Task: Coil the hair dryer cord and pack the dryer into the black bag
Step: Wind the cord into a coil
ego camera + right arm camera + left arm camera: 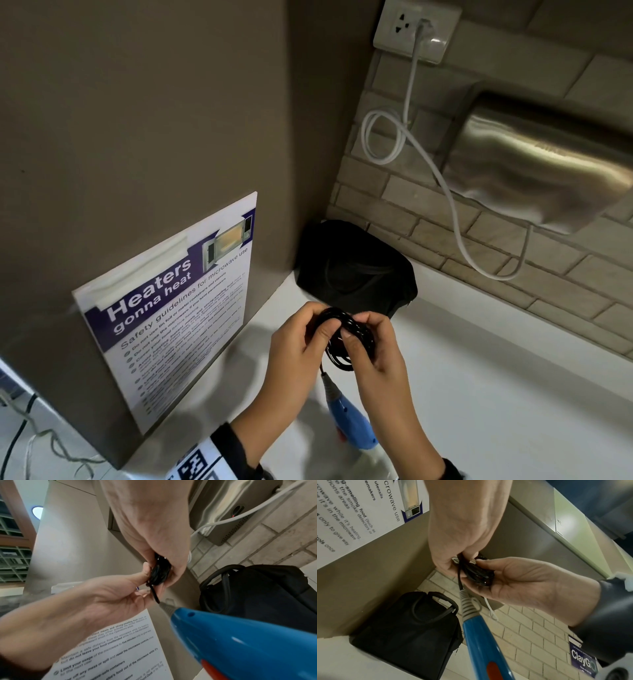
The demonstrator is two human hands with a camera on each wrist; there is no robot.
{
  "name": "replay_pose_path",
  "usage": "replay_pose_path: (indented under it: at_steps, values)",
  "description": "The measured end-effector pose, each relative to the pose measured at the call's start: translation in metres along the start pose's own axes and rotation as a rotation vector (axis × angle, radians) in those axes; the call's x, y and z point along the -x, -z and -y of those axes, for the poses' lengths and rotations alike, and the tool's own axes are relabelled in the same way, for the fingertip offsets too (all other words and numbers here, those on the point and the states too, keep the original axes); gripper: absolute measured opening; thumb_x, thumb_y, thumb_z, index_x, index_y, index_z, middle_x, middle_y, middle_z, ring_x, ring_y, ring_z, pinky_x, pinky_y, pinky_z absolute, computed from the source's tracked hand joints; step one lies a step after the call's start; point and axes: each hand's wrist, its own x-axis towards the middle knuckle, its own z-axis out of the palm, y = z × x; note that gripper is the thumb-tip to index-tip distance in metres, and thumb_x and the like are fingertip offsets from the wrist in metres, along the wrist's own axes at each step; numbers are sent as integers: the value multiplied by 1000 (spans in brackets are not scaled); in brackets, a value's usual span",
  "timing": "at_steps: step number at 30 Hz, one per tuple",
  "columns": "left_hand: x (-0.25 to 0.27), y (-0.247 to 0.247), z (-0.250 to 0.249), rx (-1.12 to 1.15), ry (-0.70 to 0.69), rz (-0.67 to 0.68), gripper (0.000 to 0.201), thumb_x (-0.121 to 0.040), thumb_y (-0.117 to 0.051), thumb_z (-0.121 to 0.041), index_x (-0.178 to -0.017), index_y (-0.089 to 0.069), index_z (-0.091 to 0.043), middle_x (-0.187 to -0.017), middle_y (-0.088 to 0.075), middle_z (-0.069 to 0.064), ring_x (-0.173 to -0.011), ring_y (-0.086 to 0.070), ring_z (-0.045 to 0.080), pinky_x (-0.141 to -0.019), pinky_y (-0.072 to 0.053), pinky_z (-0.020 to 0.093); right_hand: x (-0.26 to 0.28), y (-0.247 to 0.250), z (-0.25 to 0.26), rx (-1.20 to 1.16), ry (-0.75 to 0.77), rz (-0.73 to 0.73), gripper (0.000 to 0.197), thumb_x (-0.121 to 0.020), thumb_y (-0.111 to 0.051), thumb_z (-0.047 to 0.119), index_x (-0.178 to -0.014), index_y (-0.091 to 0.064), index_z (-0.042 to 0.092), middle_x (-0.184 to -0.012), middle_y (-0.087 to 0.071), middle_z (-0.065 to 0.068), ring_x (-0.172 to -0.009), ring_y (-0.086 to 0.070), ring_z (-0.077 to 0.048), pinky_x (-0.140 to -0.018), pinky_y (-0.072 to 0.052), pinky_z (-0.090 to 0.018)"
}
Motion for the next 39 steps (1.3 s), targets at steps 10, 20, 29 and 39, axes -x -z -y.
replay_pose_path:
  at_steps: [10, 20, 29, 39]
  values:
    - [0, -1, 10, -80, -42, 20, 6, -92, -55, -24, -97, -59, -25, -88, -72, -3, -86, -69, 12, -80, -55, 35, -3, -2, -5, -11, 8, -64, 22, -92, -53, 3, -100, -55, 22, -92, -65, 11, -91, -65, -9, -78, -53, -22]
    - [2, -7, 16, -216, -126, -11, 11, -93, -46, -16, -100, -53, -20, -90, -66, -2, -82, -64, 11, -70, -48, 15, 5, -6, -6, 90, 103, -106, 26, -90, -55, -1, -101, -58, 23, -100, -64, 4, -96, -63, -16, -81, -54, -29]
    - [4, -4, 10, -200, -118, 10, 36, -93, -46, -3, -90, -48, -39, -82, -64, -11, -77, -63, 5, -68, -44, 10, 3, -3, -4, 199, 100, -85, 26, -91, -55, 2, -102, -53, 25, -95, -67, 4, -89, -66, -9, -74, -53, -16]
    - [-5, 7, 8, 108, 96, 206, 12, -93, -56, -14, -103, -63, -14, -100, -73, 5, -98, -69, 17, -94, -52, 37, -9, 15, 2, 125, 42, -78, 23, -89, -58, 3, -96, -59, 25, -88, -70, 5, -81, -68, -10, -70, -52, -15]
